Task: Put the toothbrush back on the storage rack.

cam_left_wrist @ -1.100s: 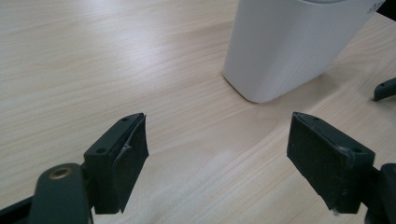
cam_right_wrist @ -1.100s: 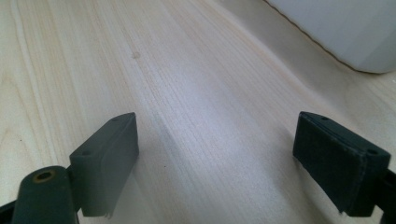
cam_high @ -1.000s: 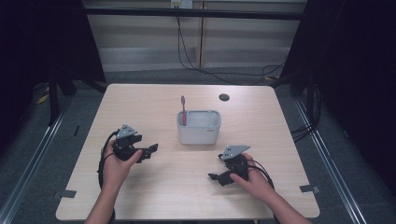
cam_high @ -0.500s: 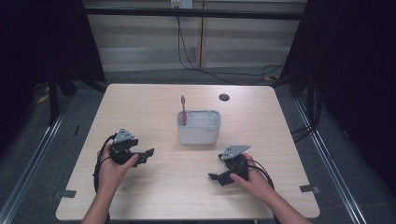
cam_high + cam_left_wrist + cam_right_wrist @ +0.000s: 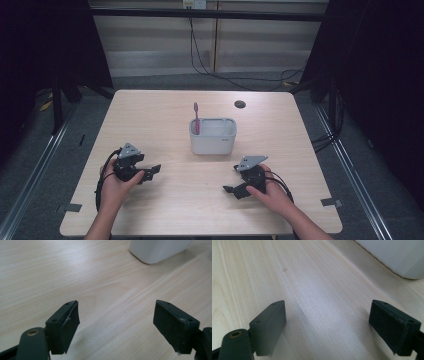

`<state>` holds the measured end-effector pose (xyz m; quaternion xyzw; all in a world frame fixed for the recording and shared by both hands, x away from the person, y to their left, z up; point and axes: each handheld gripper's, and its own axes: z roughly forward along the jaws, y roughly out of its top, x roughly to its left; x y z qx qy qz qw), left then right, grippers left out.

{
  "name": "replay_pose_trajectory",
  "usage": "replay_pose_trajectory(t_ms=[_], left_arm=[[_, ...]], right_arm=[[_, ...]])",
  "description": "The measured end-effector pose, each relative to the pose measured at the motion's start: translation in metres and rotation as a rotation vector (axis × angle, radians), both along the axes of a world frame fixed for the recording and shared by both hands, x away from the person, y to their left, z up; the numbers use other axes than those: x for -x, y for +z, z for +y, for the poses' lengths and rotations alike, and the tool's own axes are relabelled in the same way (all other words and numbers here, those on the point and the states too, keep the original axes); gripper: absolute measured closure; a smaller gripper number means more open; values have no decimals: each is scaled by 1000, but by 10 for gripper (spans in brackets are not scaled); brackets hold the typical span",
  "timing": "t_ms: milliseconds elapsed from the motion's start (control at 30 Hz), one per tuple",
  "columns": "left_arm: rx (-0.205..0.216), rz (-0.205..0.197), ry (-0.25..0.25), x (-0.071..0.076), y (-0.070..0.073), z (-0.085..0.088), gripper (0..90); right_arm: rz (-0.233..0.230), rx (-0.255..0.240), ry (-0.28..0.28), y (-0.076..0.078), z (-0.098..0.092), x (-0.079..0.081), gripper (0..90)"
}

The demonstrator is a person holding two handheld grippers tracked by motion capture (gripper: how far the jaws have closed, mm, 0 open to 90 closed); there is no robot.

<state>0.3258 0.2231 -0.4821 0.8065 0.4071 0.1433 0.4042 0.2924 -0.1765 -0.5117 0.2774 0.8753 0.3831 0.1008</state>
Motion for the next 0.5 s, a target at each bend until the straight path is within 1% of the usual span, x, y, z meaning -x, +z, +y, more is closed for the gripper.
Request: replay_pose_trajectory(t_ms=[33, 67, 133, 167, 267, 333, 400, 467, 500], left_arm=[[-2, 5, -1, 1, -1, 0, 208], [-15, 4, -5, 2, -4, 0, 208], [-21, 4, -8, 2, -5, 0, 208], [-38, 3, -13, 4, -6, 2, 208], [-33, 1, -9, 4, -7, 2, 208], [-48, 0, -16, 4, -7, 3, 208], [-54, 4, -19, 5, -8, 4, 208], [-61, 1, -14, 5, -9, 6, 208], [-64, 6, -13, 5, -9, 7, 208]], right_arm=[[0, 0, 0, 0, 0, 0, 137], [0, 0, 0, 0, 0, 0, 136], [0, 0, 0, 0, 0, 0, 136], [0, 0, 0, 0, 0, 0, 137], [0, 0, 0, 0, 0, 0, 136], [0, 0, 0, 0, 0, 0, 136], [0, 0, 0, 0, 0, 0, 137], [0, 0, 0, 0, 0, 0, 136], [1, 0, 0, 0, 0, 0, 136]])
